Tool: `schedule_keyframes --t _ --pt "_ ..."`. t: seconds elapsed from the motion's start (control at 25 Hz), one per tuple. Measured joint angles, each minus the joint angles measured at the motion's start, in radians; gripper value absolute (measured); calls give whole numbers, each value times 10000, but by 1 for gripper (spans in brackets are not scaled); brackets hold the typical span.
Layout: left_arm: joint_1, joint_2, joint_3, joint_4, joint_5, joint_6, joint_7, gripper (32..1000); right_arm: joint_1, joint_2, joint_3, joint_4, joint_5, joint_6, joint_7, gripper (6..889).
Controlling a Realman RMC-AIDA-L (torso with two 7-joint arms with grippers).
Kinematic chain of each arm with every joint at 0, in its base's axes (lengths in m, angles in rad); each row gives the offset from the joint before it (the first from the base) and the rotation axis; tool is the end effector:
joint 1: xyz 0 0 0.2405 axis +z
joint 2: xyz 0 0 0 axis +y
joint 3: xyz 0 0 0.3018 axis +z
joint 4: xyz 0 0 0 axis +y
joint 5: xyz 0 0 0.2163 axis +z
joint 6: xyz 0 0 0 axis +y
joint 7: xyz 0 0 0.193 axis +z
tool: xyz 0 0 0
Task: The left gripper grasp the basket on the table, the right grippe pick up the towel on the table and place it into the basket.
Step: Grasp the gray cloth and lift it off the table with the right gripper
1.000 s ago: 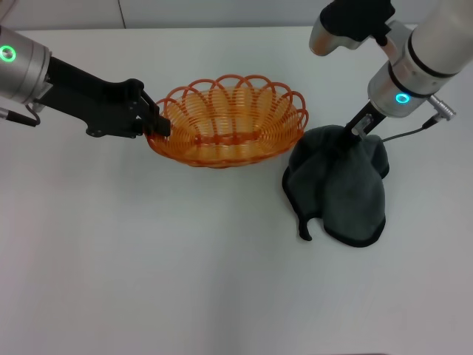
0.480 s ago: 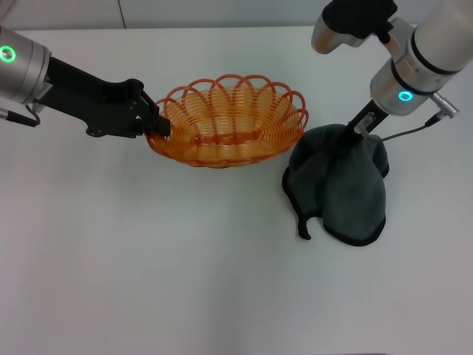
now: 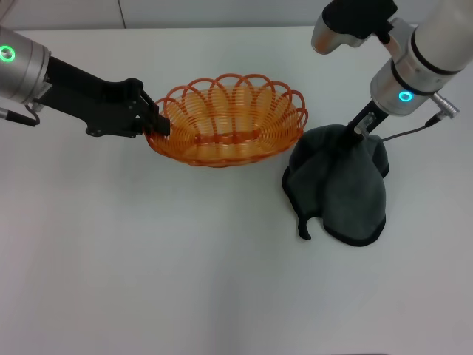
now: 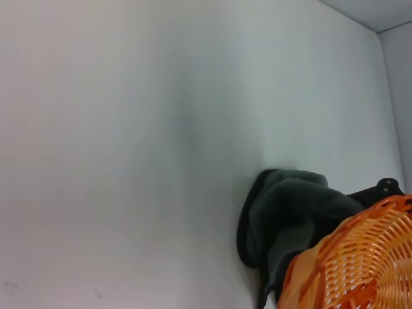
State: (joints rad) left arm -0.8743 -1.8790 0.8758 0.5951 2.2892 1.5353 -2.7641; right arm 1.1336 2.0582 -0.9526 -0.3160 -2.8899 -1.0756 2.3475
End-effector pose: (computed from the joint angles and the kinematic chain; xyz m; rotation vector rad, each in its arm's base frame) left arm -0.2386 0.4542 -0.0228 -2.2825 -2.0059 -0.1239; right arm 0.2503 0.4768 -0.1234 -2.5434 0.9431 -0.6537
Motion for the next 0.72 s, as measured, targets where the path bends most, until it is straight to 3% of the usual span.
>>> schedule_keyframes --t 0.32,0.72 --pt "52 0 1 -10 -1 -12 -1 109 -16 -12 0 -126 -1 -213 -9 40" --pt "212 23 -13 -34 2 -104 -1 109 -224 -67 80 -1381 33 -2086 -249 41"
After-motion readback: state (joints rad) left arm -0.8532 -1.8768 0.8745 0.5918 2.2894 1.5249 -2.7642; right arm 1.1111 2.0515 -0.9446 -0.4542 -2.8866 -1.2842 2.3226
